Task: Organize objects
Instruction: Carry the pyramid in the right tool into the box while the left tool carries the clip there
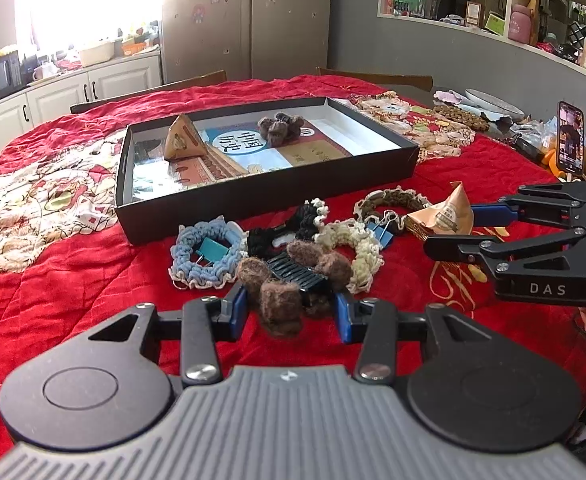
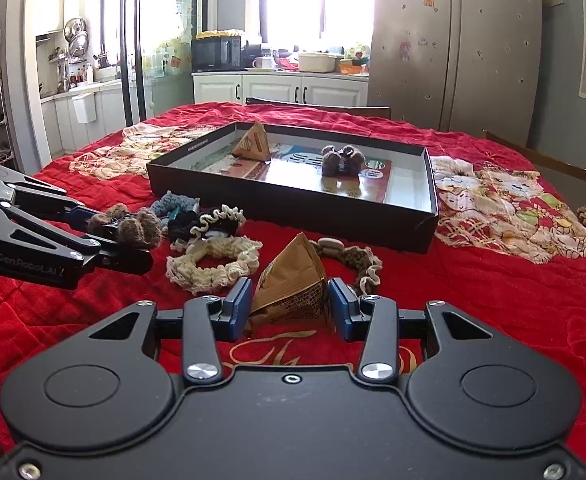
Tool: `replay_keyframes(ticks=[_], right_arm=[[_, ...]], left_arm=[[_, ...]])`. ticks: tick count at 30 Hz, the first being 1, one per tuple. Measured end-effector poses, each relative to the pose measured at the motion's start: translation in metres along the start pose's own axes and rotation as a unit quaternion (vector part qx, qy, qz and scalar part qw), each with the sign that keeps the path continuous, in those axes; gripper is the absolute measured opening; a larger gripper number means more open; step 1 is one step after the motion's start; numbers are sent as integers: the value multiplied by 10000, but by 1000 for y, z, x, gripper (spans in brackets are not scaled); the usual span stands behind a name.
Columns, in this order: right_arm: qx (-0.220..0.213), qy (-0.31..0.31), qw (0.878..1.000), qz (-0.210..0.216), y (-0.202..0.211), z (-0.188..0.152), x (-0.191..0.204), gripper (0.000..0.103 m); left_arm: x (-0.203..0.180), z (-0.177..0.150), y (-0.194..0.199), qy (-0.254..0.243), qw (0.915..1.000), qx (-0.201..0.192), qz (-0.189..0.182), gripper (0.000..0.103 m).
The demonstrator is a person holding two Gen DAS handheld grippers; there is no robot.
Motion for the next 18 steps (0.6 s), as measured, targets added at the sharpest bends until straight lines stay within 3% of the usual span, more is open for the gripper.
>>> replay_keyframes(ticks=[18], right_arm=[[-167,-4,9999,11,9,8,-2,40]], left_arm=[[-1,10,6,-17,9999,-107,-19,46]])
Point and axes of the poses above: each gripper's, at about its wrist camera, not at the fingertips, and y roughly against the way its jaws point, x to its left, z to its top, the point moved 8 cm from there along -y, roughly the way its jaws point, and after that the axes turned 7 degrees about x, right-handed, at the moved point
